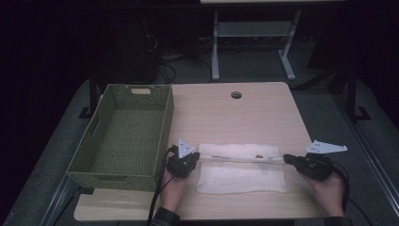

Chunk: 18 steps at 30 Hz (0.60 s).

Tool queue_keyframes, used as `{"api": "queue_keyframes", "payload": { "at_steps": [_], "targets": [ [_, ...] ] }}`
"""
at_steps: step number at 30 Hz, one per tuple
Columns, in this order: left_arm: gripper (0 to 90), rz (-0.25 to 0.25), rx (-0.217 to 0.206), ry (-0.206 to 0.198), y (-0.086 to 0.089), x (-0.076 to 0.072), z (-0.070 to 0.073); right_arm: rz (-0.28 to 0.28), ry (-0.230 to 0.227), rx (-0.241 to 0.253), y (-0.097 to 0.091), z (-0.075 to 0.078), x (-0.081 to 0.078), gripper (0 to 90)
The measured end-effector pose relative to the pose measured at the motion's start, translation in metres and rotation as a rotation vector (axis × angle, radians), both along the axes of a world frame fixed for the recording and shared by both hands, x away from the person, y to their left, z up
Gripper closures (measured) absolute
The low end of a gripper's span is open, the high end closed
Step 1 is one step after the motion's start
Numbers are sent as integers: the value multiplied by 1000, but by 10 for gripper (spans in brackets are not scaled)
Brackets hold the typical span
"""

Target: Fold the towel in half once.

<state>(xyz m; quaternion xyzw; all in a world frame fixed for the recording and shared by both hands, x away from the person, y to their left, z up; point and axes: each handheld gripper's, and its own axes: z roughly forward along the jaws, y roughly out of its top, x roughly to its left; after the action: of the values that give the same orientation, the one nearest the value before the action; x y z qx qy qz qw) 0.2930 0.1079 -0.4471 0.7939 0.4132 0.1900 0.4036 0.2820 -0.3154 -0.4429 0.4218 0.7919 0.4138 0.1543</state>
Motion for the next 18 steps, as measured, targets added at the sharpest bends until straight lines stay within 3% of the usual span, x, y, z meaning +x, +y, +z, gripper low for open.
{"api": "queue_keyframes", "payload": {
  "at_steps": [4, 18],
  "targets": [
    [888, -19, -19, -3, 2, -10, 0, 1, -1, -6, 0, 0, -7, 864],
    [888, -104, -15, -7, 9, -39, 4, 38, -8, -30, 2, -3, -39, 864]
  ]
}}
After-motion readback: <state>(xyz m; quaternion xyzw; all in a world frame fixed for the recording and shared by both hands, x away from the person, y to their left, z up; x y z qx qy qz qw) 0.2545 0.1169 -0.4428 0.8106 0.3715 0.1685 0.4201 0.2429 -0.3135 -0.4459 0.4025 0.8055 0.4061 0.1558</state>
